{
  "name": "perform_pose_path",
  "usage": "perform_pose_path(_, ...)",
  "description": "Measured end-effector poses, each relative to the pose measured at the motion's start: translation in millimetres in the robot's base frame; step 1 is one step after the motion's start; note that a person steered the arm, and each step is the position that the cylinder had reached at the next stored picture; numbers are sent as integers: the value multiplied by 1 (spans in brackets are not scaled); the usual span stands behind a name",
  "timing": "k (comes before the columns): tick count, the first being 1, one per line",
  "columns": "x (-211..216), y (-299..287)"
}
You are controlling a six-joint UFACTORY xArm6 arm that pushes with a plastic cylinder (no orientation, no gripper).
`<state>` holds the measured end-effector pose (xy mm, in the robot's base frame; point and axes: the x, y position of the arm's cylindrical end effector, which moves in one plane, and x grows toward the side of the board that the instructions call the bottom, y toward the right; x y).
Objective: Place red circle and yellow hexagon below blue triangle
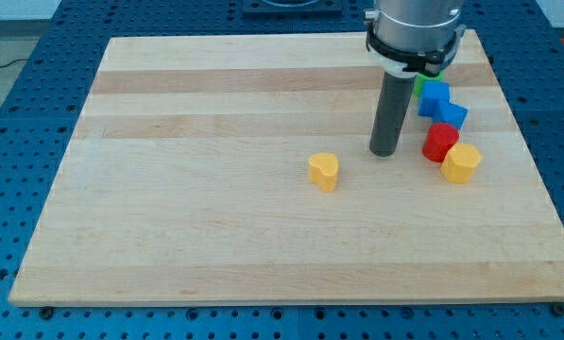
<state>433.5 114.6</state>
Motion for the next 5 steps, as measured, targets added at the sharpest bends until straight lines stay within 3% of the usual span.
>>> perform_pose_path(5,-2,39)
